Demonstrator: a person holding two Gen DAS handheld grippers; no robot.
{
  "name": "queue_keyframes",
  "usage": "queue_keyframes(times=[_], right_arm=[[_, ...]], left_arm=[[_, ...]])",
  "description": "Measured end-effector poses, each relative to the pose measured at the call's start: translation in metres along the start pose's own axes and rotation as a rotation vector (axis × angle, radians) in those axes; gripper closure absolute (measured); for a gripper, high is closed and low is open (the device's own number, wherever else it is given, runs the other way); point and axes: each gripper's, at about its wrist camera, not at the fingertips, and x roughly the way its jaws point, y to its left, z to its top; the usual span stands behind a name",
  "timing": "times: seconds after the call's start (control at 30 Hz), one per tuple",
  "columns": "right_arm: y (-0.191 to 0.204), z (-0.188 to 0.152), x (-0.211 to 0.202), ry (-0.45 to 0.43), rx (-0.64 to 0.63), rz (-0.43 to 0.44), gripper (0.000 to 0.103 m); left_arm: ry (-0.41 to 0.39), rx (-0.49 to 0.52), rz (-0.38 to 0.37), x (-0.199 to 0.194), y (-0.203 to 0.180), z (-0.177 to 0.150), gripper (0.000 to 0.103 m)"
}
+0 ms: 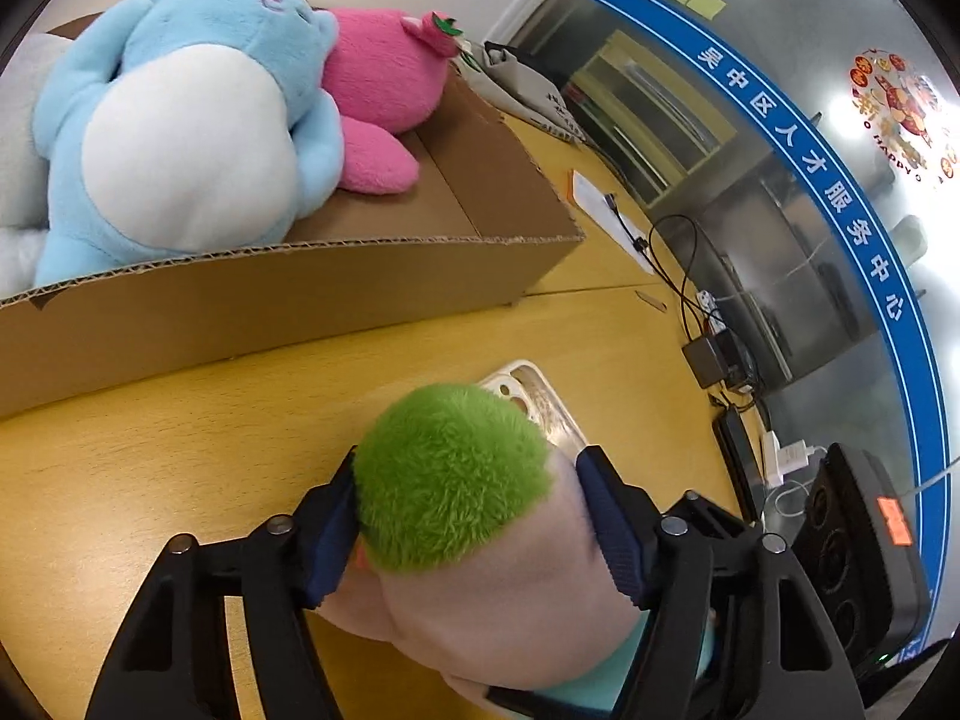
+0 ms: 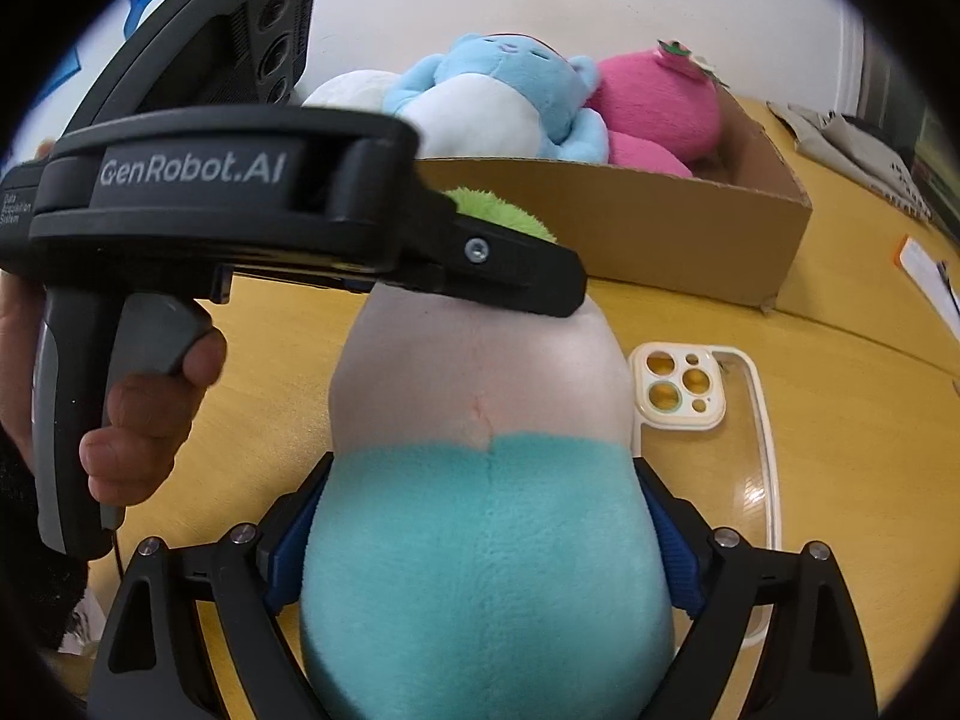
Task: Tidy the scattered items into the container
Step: 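Lift the pink pig with both grippers and carry it toward the box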
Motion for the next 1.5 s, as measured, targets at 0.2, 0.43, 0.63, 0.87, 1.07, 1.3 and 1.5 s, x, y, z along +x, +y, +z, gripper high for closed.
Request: queue_keyframes(times=[0.2, 0.43, 0.63, 0.87, 1.07, 1.3, 1.5], right_arm=[[0.002, -0.016, -0.023, 0.053, -0.053, -0.062, 0.012], [0.004, -0.028, -0.024, 0.075, -0.07, -0.078, 0.014], [0.003, -0.024, -0.028, 0.034, -0.062, -0.05, 0.022], [0.001, 0.0, -0.043, -0.124, -0.054, -0.039, 0.023], [-0.021, 0.071, -0.052, -0.289, -0.048, -0.104, 0.026], [-0.065, 0.163, -0.03, -0.428, -0.021, -0.134, 0.027], [-0.085, 0.173, 0.021, -0.337, 0.017, -0.128, 0.027]], left_arm=[[0.021, 0.03, -0.039, 0.005, -0.009, -0.003, 0.047], [0.019, 0.033, -0.028, 0.006, -0.01, -0.001, 0.065], [-0.002, 0.038, -0.032, -0.006, -0.013, 0.003, 0.076], [-0.122, 0.155, -0.046, -0.049, -0.049, 0.044, 0.08], [-0.243, 0.4, -0.031, -0.077, -0.111, 0.124, 0.087], [-0.296, 0.415, 0.06, -0.063, -0.098, 0.21, 0.086], [-0.194, 0.298, 0.204, 0.014, -0.035, 0.241, 0.084]])
